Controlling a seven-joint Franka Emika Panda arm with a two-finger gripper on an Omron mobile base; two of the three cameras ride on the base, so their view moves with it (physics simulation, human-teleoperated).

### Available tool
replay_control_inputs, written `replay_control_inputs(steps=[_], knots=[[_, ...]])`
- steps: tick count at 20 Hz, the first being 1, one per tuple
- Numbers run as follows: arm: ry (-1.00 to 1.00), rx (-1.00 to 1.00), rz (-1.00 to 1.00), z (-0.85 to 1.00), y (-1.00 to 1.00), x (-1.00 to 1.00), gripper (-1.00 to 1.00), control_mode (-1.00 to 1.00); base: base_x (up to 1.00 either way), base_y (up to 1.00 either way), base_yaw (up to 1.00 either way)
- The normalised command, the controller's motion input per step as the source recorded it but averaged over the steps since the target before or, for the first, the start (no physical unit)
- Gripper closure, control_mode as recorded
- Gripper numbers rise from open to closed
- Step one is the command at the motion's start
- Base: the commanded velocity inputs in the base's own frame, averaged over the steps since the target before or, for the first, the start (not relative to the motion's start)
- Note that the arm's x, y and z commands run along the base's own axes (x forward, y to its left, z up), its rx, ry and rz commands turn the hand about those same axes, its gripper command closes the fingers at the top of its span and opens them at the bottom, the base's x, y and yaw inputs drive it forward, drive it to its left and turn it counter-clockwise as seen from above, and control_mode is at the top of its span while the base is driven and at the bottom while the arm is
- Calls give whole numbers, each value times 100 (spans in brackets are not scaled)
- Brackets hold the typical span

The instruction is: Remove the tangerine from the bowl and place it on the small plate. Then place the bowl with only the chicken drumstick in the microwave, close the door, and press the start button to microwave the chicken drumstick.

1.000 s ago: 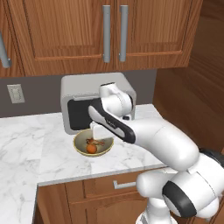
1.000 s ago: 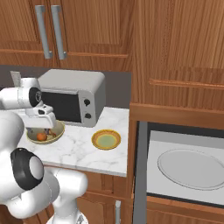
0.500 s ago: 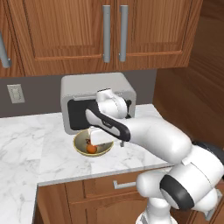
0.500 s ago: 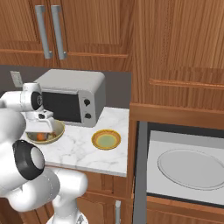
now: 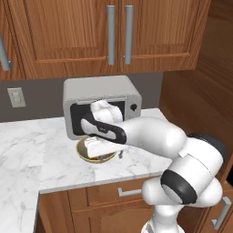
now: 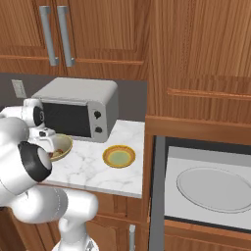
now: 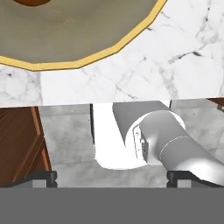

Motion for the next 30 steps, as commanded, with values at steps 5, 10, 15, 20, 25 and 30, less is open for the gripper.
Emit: replay_control_inputs(steps=[5,10,15,20,25,30], knots=[[0,0,0,-32,10,2,-100,-100,0,0,0],[0,0,0,3,13,24,-100,-100,0,0,0],[-8,2,0,11,4,47,-100,-100,0,0,0],[-13,7,0,0,7,59,-100,-100,0,0,0],[-9,4,0,-1,34,57,-100,-100,0,0,0],[-11,0,0,-30,17,11,-100,-100,0,0,0]])
